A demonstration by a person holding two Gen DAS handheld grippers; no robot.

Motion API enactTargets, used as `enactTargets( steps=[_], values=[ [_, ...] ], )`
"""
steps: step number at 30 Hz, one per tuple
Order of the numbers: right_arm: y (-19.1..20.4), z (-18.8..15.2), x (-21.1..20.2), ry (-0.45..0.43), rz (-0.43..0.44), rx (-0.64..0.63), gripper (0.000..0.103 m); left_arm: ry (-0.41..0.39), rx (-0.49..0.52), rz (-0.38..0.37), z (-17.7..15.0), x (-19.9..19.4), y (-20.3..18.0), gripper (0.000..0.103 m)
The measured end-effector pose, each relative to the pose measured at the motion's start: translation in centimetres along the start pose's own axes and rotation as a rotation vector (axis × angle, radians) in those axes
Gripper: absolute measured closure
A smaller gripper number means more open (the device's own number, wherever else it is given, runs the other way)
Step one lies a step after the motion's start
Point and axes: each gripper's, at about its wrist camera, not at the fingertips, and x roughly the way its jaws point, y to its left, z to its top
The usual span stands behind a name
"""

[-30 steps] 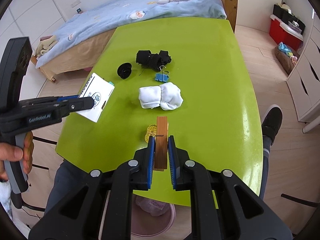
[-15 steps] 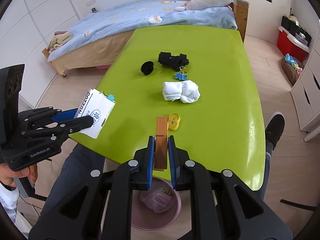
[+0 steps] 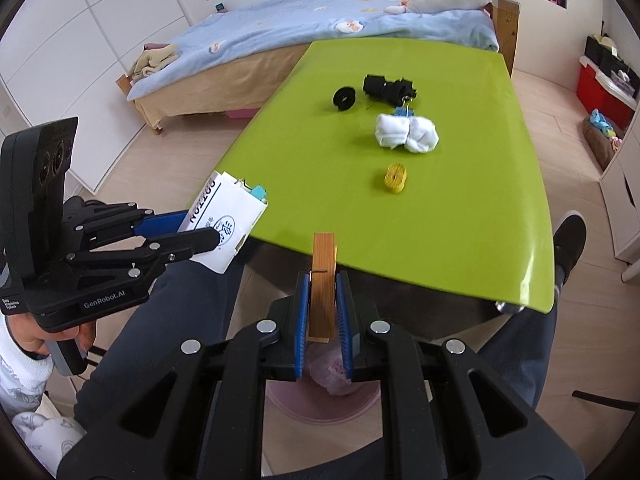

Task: Collect trash
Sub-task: 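Carry clothespin and box over the bin, open right then left gripper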

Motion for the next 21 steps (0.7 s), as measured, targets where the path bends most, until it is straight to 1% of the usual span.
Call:
enactTargets(
  steps=[5,8,10,11,12,13,14,15,17,21],
  values=[
    [0.7,-2.0,0.8,0.045,0.03,-0.01,0.09,-0.003,-0.012,-0.01,-1.5,-0.9,-0.2,0.077],
    [1.0,-2.7,1.4,0.065,0.056,-0.013,0.089,0.004,-0.018,-0.018,-2.2,-1.1,-0.1,0.077],
    [1.0,-2.8,1.7,0.073,0.064,-0.007,0.087,0.008,-0.019,-0.021,-2.5,-1.2,-0.2,0.077],
    [0.9,-2.8,1.9,0.076,0.061,-0.003,0.073,0.009,-0.018,-0.023,-2.6,-1.2,-0.2,0.077],
    [0.8,-2.8,1.9,0.075,0.055,0.002,0.039,0.011,-0.018,-0.024,-2.7,-1.2,-0.2,0.077],
    [0.6,-2.8,1.8,0.07,0.05,0.013,0.024,0.012,-0.018,-0.026,-2.7,-1.2,-0.2,0.077],
    [0.5,-2.8,1.7,0.063,0.052,0.025,0.014,0.014,-0.018,-0.029,-2.8,-1.2,-0.3,0.077],
    [0.3,-2.8,1.6,0.058,0.058,0.036,0.013,0.017,-0.017,-0.031,-2.8,-1.2,-0.3,0.077],
    [-0.1,-2.7,1.5,0.058,0.036,0.051,0.01,0.022,-0.013,-0.037,-2.9,-1.1,-0.5,0.077],
    [-1.2,-2.6,0.7,0.031,0.012,0.098,0.007,0.032,0.005,-0.053,-3.1,-1.0,-1.2,0.077]
  ],
)
